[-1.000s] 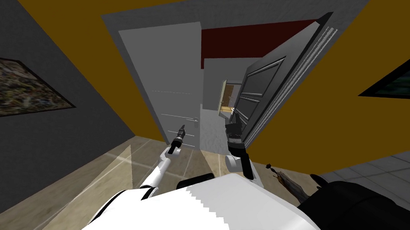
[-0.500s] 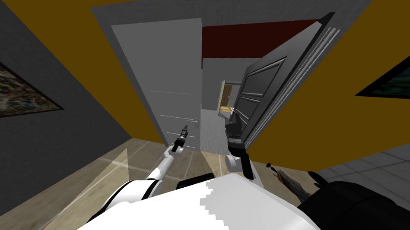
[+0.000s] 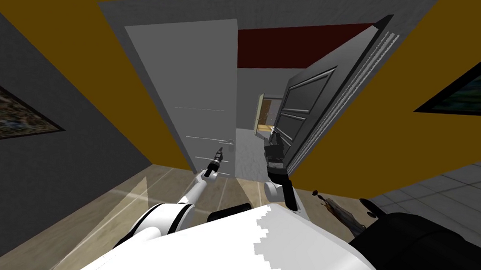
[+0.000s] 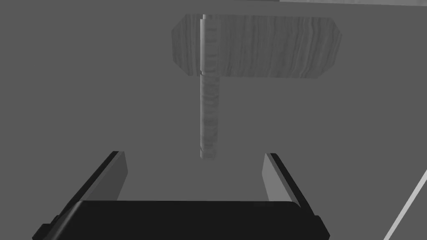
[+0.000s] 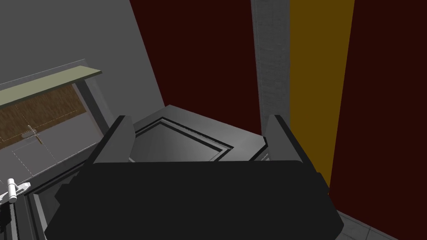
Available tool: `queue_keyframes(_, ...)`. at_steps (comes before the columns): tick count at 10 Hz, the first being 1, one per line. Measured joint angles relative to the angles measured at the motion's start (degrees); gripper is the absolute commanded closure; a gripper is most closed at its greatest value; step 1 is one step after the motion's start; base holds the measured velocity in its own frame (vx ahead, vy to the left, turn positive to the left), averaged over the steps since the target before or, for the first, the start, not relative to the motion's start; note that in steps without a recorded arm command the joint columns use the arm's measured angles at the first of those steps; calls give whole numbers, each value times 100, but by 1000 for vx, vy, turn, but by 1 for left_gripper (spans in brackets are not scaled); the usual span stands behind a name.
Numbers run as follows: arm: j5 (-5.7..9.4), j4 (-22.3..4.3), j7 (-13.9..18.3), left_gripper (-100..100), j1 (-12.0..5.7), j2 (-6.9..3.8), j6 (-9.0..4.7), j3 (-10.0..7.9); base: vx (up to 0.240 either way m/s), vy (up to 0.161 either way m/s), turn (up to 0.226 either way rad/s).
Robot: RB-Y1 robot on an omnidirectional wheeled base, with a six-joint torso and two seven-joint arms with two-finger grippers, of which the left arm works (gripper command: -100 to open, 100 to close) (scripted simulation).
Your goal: Push the door open
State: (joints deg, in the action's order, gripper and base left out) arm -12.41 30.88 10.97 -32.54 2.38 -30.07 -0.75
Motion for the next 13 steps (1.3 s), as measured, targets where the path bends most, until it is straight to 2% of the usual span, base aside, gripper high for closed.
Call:
queue_keyframes(1, -3, 0, 15, -100, -3, 3, 19, 6, 80, -17, -23)
queue_keyframes(2, -45, 386, 57, -100, 210, -84, 178, 88, 90, -31, -5)
queue_keyframes(3, -22, 247, 37, -100, 111, -140, 131, 38, 55, -21, 1)
queue_keyframes(4, -1, 60, 10, -100, 15, -166, 38, 0, 123, -36, -34)
queue_keyframes(5, 30, -209, -39, -100, -89, -247, -95, -64, 143, -32, -11)
queue_keyframes(6, 41, -277, -65, -100, -112, -294, -155, -83, 86, -23, 3)
queue_keyframes(7, 24, -112, -37, -100, -36, -313, -80, -45, 121, -35, -26)
queue_keyframes(9, 26, -37, -23, -100, 1, -353, -16, -45, 207, -78, -29)
queue_keyframes(11, 31, 34, -32, -100, 30, -277, 26, -54, 203, -73, -22)
queue_keyframes(13, 30, 124, -53, -100, 113, -69, 39, -55, 117, -45, 0)
